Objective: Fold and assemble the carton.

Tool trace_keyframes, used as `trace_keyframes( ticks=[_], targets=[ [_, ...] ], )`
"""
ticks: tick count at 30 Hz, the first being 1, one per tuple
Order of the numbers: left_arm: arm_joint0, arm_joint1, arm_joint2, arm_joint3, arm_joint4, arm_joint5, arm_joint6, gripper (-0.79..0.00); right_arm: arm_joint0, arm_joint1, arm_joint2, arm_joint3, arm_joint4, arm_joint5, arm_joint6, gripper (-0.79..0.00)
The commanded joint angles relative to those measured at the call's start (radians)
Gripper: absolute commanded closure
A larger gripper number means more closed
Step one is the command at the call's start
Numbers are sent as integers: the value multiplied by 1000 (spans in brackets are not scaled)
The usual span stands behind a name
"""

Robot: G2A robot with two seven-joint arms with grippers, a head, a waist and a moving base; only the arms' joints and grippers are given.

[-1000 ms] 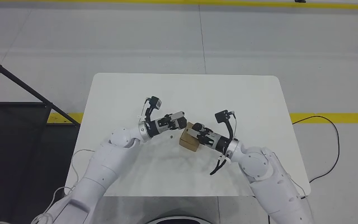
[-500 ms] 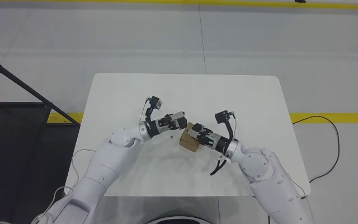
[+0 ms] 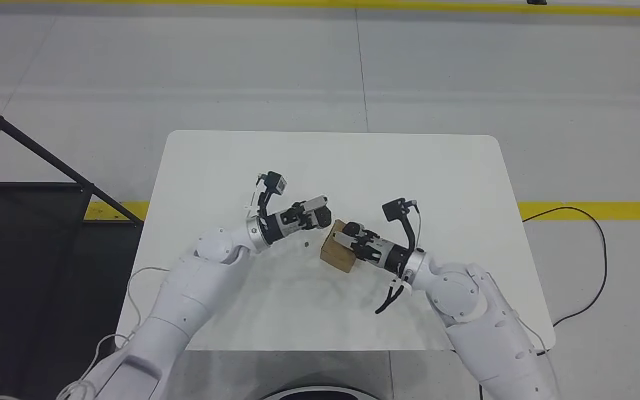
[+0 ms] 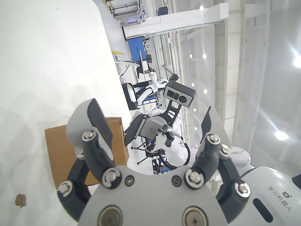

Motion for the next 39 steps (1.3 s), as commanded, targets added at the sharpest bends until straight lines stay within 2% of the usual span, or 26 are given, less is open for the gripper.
trace_keyframes(
  ticks=[1,17,28,39],
  targets=[
    [-2,-3,7,1,8,-1,8,-785,0,0,0,-1,0,1,-1,-360],
    [-13,-17,23,10,19,-13,26,-785,4,-1,-2,4,4,-4,7,-360],
    [-12,-12,-8,19,2,-23,23,-785,4,-1,0,7,3,-3,10,-360],
    [19,3,-42,-32,-40,-75,-99,-785,7,-3,0,12,4,-1,4,-360]
  ],
)
